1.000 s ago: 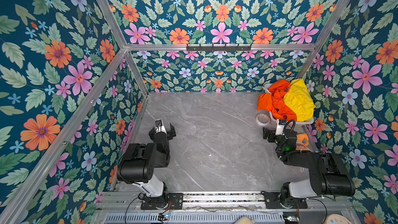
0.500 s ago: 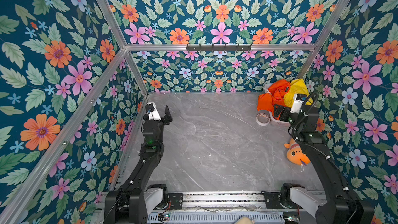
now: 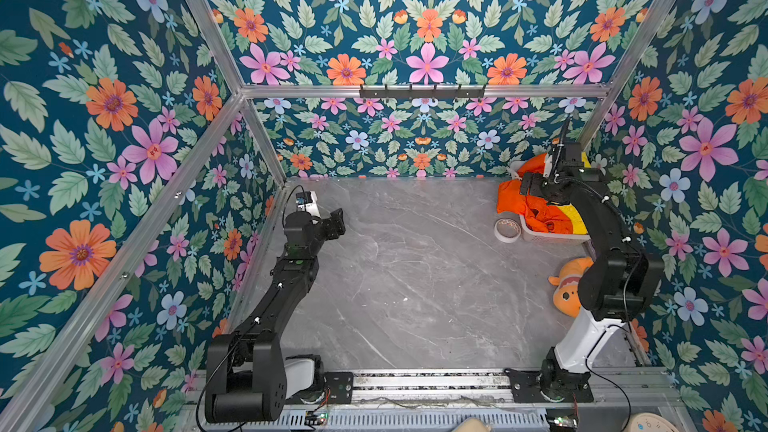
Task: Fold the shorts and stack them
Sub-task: 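Reach the right gripper into the basket and grasp the orange shorts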
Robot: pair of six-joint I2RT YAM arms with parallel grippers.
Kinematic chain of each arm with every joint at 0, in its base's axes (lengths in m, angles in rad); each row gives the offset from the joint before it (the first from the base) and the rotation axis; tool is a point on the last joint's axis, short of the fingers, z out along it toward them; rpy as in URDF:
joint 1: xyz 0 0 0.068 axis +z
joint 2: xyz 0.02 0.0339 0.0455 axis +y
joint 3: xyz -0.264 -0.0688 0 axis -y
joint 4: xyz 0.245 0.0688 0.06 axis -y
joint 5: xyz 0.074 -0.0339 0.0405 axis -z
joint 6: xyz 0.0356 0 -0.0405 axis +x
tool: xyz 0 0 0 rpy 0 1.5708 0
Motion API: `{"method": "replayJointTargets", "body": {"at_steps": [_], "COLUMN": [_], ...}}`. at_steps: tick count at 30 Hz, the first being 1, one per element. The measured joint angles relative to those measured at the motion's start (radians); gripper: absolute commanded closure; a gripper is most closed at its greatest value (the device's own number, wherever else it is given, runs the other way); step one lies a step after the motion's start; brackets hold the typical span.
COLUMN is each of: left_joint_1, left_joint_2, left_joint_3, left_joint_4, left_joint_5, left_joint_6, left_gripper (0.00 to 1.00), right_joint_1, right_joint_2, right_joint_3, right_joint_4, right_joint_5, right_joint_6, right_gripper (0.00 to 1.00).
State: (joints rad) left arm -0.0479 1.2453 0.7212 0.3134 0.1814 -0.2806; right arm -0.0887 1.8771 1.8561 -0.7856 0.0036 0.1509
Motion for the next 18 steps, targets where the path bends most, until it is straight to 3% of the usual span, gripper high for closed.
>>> {"method": "replayJointTargets", "body": {"at_steps": [9, 12, 15, 18], "left_joint_1": [-0.001, -0.001, -0.001, -0.001], "left_joint_2": [-0.010, -0.013, -0.012, -0.011], "left_joint_3": [-0.035, -0.043, -0.044, -0.045], "left_joint_4": [0.013, 0.026, 0.037, 0.039], "left_joint_5": [0.002, -0.001, -0.002, -0.003], "left_joint_6": [-0.022, -0.028, -0.032, -0.032], "left_gripper": [0.19, 0.19, 0.19, 0.19], "right_joint_1": [-0.046, -0.050, -0.053, -0.055], "right_joint_2": [0.242, 0.296, 0.339, 0.365], "right_joint_3": [0.229, 0.266, 0.283, 0.288], "right_joint_4": [-0.110, -0.129, -0.135, -0.135], "right_joint_5": [-0.003, -0.024, -0.029, -0.039], "right_joint_6": [0.054, 0.071, 0.093, 0.114], "right_gripper": [0.03, 0.10, 0.26, 0.56]}}
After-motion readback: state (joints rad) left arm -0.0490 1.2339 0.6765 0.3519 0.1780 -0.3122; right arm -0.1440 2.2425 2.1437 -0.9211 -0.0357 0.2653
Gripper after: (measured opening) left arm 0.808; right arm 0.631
